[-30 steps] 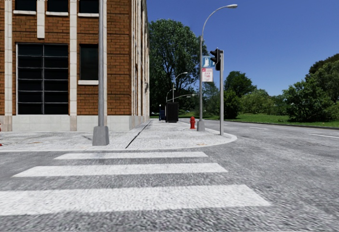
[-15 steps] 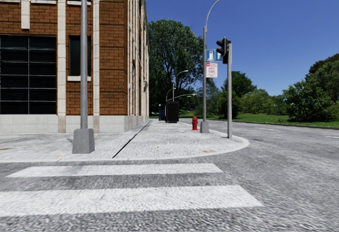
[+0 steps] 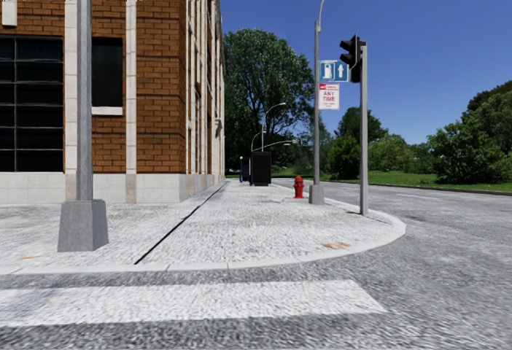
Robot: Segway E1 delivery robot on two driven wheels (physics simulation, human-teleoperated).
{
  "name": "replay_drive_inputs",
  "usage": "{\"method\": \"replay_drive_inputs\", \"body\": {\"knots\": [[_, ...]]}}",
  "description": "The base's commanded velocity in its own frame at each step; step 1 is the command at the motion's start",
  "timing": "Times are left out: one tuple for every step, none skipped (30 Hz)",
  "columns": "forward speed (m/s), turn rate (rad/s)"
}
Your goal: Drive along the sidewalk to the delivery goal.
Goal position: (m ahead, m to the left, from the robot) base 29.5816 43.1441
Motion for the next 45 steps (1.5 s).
{"method": "replay_drive_inputs", "body": {"knots": [[2.0,0.0],[2.0,0.0],[2.0,0.0],[2.0,0.0],[2.0,0.0],[2.0,0.0],[2.0,0.0],[2.0,0.0],[2.0,0.0],[2.0,0.0],[2.0,0.0],[2.0,0.0],[2.0,0.0],[2.0,0.0],[2.0,0.0],[2.0,0.0],[2.0,0.0],[2.0,0.0],[2.0,0.0],[2.0,0.0],[2.0,0.0],[2.0,0.0],[2.0,0.0],[2.0,0.0],[2.0,0.0],[2.0,0.0],[2.0,0.0],[2.0,0.0],[2.0,0.0],[2.0,0.0],[2.0,0.0],[2.0,0.0],[2.0,0.0],[2.0,0.0],[2.0,0.0],[2.0,0.0],[2.0,0.0],[2.0,0.0],[2.0,0.0],[2.0,0.0],[2.0,0.0],[2.0,0.0],[2.0,0.0],[2.0,0.0],[2.0,0.0]]}}
